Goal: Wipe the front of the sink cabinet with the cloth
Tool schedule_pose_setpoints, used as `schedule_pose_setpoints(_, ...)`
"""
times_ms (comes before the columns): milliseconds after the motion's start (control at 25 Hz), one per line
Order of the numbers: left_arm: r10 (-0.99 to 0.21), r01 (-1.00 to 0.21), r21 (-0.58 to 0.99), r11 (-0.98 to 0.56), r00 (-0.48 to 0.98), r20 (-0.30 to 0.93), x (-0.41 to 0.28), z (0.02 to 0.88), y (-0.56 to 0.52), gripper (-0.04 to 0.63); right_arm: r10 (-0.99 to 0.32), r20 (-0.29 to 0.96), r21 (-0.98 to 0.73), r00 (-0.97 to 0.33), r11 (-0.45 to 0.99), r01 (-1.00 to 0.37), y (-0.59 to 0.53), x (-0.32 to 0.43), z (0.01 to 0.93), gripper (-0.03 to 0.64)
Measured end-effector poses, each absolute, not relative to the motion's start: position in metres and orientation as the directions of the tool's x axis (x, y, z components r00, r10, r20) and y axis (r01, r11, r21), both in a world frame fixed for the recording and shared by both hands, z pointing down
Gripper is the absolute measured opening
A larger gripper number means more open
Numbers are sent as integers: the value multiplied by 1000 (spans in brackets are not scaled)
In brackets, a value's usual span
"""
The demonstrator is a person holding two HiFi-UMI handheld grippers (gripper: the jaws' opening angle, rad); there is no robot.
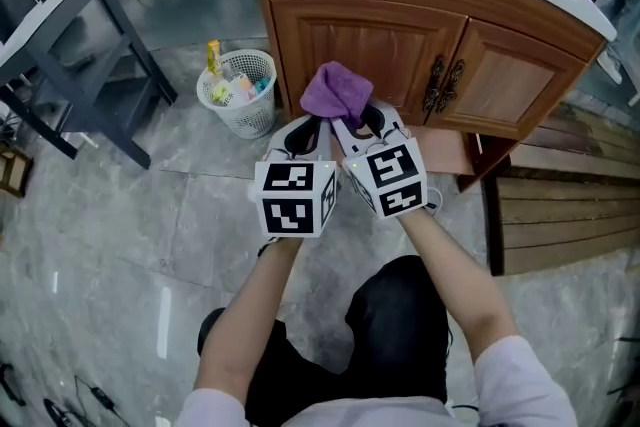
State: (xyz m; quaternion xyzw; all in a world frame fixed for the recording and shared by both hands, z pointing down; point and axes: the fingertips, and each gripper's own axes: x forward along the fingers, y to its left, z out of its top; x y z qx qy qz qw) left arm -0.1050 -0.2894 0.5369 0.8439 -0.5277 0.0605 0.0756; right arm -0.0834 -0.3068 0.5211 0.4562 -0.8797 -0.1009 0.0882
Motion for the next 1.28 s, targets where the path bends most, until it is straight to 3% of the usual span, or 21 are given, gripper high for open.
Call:
schedule_pose_setpoints(520,-930,-955,59,-290,296,219,-176,558,-288,3,-746,60,244,-663,655,-715,-342,-157,561,77)
schedule_pose_setpoints(1280,-887,-910,94,-404,415,203,-115,554,-295,3,-795,95,314,-599,595,-740,-336,-93,566,77)
